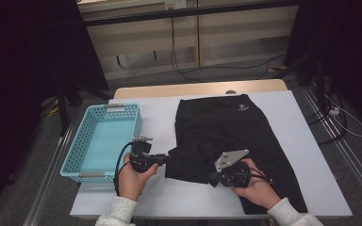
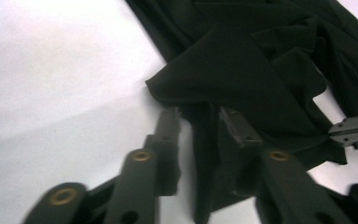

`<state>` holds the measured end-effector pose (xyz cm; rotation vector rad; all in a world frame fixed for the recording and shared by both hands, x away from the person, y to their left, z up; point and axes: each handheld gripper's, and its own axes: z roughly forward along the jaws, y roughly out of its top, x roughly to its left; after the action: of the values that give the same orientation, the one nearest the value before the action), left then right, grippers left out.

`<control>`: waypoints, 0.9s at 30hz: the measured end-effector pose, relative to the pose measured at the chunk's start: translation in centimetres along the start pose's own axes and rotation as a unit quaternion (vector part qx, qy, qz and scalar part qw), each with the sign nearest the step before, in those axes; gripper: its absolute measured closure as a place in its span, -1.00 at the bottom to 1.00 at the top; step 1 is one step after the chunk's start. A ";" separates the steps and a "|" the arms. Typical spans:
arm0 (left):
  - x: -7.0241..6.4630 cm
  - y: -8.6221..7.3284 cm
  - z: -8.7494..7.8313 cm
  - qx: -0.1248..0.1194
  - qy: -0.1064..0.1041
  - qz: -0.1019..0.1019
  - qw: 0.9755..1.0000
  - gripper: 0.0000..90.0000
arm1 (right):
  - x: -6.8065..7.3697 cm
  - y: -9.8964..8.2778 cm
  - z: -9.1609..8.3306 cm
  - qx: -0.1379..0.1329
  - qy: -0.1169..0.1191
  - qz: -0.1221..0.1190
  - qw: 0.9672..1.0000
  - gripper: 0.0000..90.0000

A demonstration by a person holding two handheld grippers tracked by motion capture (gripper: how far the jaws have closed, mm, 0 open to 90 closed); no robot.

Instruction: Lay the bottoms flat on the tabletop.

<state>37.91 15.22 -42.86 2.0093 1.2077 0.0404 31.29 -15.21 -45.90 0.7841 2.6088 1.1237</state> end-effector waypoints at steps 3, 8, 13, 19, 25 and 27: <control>0.0 -0.1 0.3 -0.001 0.008 0.007 1.000 0.32 | 0.2 0.3 -0.1 -0.034 -0.004 -0.004 0.999 0.64; 0.0 -0.1 0.6 -0.003 0.019 0.026 0.999 0.24 | 1.8 1.5 1.0 -0.056 -0.003 -0.021 0.998 0.45; 0.1 -0.5 1.2 0.001 0.025 0.032 0.999 0.28 | 2.6 2.2 2.6 -0.053 0.007 -0.034 0.998 0.35; 0.8 -1.1 2.1 0.005 0.035 0.036 0.999 0.32 | 2.8 2.4 4.0 -0.031 0.003 -0.030 0.999 0.39; 0.5 -1.0 2.1 0.002 0.032 0.045 0.998 0.19 | 2.3 2.3 3.5 -0.018 0.009 -0.018 1.000 0.96; 0.5 -0.9 1.9 -0.006 0.035 0.048 0.998 0.14 | 2.3 2.1 3.1 -0.014 0.022 -0.021 0.999 0.97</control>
<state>38.29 14.67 -44.93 2.0690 1.1505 0.1667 31.30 -10.89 -46.48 0.7024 2.6261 1.1748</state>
